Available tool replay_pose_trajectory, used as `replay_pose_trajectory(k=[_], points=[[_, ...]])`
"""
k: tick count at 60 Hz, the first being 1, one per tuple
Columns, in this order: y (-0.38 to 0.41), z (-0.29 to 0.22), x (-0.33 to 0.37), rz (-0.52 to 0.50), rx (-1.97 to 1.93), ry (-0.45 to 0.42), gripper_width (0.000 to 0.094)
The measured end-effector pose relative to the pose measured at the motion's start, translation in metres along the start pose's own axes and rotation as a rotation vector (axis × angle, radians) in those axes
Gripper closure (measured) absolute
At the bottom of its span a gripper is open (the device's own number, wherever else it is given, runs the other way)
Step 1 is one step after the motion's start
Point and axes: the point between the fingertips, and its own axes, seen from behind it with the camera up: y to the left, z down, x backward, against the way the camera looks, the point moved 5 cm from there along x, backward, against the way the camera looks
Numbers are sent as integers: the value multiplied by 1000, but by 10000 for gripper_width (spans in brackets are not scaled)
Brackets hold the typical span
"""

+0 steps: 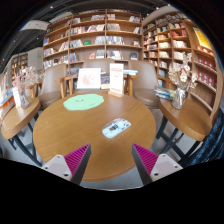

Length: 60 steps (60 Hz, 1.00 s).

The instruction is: Arrange mouse

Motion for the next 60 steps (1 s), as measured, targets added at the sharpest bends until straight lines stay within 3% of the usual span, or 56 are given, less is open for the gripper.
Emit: replay_pose_trajectory(k=[26,60], points=[[6,-24,-90,17,-49,125,89],[28,-63,-153,-7,-10,157,102]])
